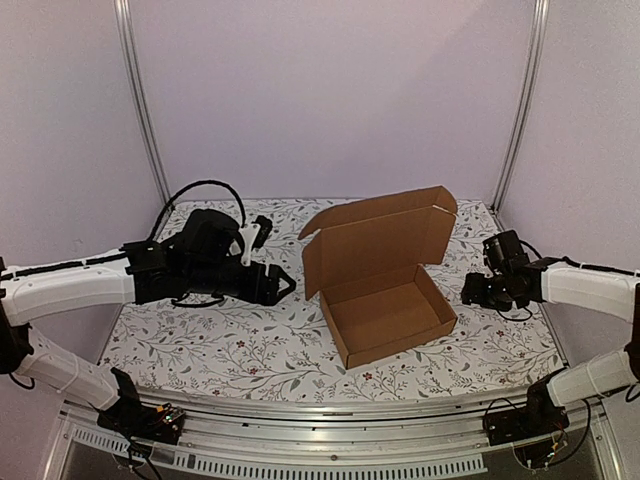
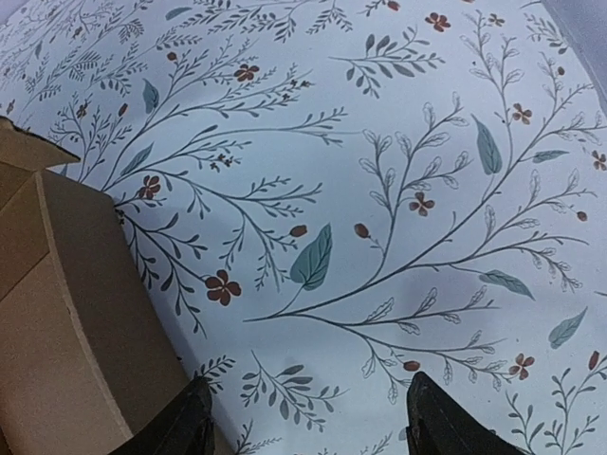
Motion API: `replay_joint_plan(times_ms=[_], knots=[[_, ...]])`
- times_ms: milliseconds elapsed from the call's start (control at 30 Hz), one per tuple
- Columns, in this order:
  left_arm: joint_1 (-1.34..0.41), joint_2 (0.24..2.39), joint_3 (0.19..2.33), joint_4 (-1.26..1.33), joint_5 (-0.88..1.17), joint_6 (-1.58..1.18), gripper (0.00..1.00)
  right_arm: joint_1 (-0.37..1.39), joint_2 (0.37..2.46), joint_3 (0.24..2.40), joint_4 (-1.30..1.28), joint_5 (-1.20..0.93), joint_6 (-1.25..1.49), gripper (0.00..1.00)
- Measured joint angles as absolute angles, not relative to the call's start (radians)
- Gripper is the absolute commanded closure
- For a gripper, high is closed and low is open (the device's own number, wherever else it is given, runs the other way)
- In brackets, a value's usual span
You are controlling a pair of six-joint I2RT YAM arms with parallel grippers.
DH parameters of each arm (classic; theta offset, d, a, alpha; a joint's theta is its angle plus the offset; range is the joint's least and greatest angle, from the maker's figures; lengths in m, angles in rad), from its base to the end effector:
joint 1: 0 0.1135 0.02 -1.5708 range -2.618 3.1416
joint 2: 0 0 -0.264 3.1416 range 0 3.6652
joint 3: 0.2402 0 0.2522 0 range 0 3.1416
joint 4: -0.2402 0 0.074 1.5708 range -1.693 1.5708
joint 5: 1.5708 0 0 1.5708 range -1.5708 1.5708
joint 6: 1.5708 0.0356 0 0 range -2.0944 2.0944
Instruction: Fold the paper box
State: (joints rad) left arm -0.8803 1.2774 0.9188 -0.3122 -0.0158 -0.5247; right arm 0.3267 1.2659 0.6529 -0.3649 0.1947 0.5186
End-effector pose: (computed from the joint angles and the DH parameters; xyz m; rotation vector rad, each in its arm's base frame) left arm 0.1787 -0.2155 0.2683 0.4064 2.3121 -0.7186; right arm 0.2262 0.0694 0.1831 0.3166 2.5037 0.0914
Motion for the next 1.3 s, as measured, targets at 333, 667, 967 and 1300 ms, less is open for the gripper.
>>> replay_joint_plan(times_ms=[333,667,967,1300], knots=[[-0.876,1.166,0.888,-0.340,-0.096,-0.520,0.22,0.329,1.476,0.581,-0.057,-0.038,0.601,0.42],[-0.848,1.076,0.858,-0.374,-0.174,-0.505,0.22,0.475,1.542,0.578,0.109,-0.091,0.681,0.42],[-0.830,1.048,0.846,-0.382,-0.221,-0.486,0.22,0.635,1.534,0.576,0.109,-0.079,0.760,0.41],[-0.794,1.023,0.795,-0.356,-0.256,-0.450,0.25,0.653,1.276,0.575,-0.107,0.055,0.731,0.40]])
